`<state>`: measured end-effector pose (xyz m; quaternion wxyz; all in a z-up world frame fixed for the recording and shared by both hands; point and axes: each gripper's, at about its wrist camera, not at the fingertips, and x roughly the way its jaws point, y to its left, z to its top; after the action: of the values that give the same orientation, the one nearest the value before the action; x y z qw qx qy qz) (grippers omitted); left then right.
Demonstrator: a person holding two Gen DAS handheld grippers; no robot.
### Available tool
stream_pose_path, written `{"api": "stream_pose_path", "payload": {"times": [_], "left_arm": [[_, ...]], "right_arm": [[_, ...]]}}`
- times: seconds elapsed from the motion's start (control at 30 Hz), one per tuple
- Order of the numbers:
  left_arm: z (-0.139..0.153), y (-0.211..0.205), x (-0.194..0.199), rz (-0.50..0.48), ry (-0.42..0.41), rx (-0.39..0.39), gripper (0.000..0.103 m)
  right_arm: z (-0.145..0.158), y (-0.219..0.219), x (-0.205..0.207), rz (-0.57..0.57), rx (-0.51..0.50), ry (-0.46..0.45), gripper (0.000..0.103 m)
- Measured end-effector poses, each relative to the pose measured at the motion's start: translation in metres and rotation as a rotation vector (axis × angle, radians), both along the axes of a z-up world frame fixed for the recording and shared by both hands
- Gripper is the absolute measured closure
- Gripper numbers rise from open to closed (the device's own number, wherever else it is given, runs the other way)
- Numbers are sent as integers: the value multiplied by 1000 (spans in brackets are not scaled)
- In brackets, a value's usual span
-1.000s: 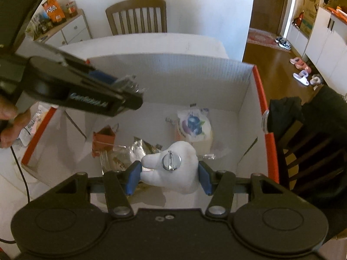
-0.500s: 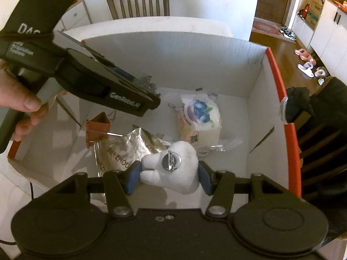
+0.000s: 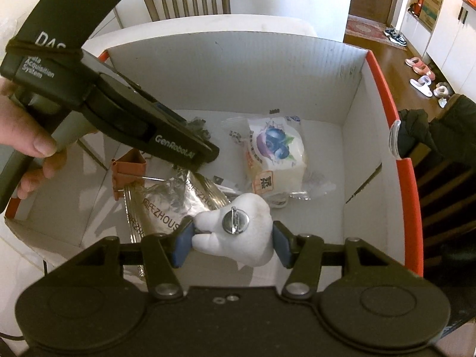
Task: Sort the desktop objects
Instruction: 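Open the left tool to drop the seaweed bag into the box, then open the right tool to drop the white plush into the box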
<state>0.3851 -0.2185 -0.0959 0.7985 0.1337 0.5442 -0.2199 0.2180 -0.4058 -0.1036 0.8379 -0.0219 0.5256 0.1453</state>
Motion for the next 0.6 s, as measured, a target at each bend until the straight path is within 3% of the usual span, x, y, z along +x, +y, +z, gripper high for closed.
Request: {"api": "stream_pose_path", "payload": {"times": [0.13, 0.3, 0.6], "left_arm": [[5, 1, -5, 4, -11, -13, 40], [18, 7, -15, 25, -36, -43, 39], [52, 21, -37, 15, -91, -91, 39]], "right_arm": [[0, 2, -2, 3, -9, -14, 38], [7, 3, -6, 4, 2, -36, 33], [31, 6, -15, 28, 6, -89, 31]]}}
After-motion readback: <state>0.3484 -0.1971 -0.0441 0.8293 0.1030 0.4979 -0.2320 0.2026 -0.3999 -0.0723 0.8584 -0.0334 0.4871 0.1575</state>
